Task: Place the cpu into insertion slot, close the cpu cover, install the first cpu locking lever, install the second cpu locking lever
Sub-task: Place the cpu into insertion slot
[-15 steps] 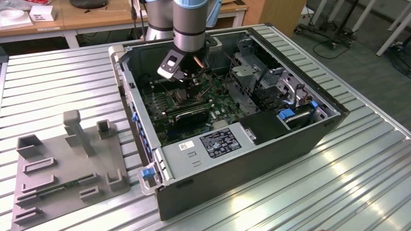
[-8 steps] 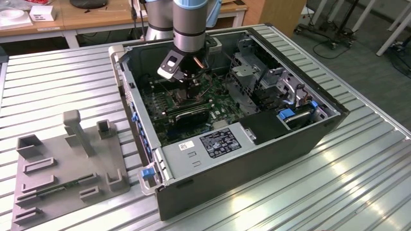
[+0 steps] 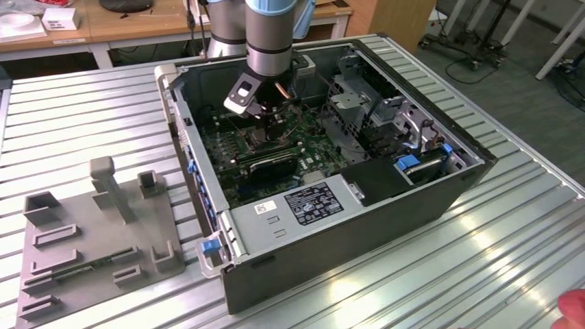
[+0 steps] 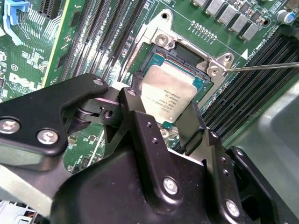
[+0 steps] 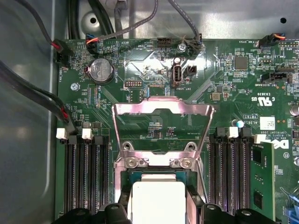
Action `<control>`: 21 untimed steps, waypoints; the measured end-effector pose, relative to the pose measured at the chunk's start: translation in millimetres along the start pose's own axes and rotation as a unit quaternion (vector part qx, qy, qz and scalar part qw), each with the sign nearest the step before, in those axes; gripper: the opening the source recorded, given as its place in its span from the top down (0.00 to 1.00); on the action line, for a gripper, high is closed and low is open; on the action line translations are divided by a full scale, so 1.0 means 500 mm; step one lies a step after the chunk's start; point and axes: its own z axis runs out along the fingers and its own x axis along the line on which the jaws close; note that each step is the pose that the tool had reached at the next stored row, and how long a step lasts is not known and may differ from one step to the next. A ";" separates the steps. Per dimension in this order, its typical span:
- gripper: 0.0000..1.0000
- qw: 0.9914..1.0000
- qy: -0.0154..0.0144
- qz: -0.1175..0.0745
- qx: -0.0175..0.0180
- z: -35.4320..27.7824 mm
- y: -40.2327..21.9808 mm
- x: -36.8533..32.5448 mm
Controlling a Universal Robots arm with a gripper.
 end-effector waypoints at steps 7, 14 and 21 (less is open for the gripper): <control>0.46 1.000 0.000 0.000 0.000 0.000 0.000 0.000; 0.46 1.000 0.001 0.000 0.000 -0.009 0.000 0.000; 0.46 1.000 0.001 0.000 0.000 -0.006 -0.001 0.000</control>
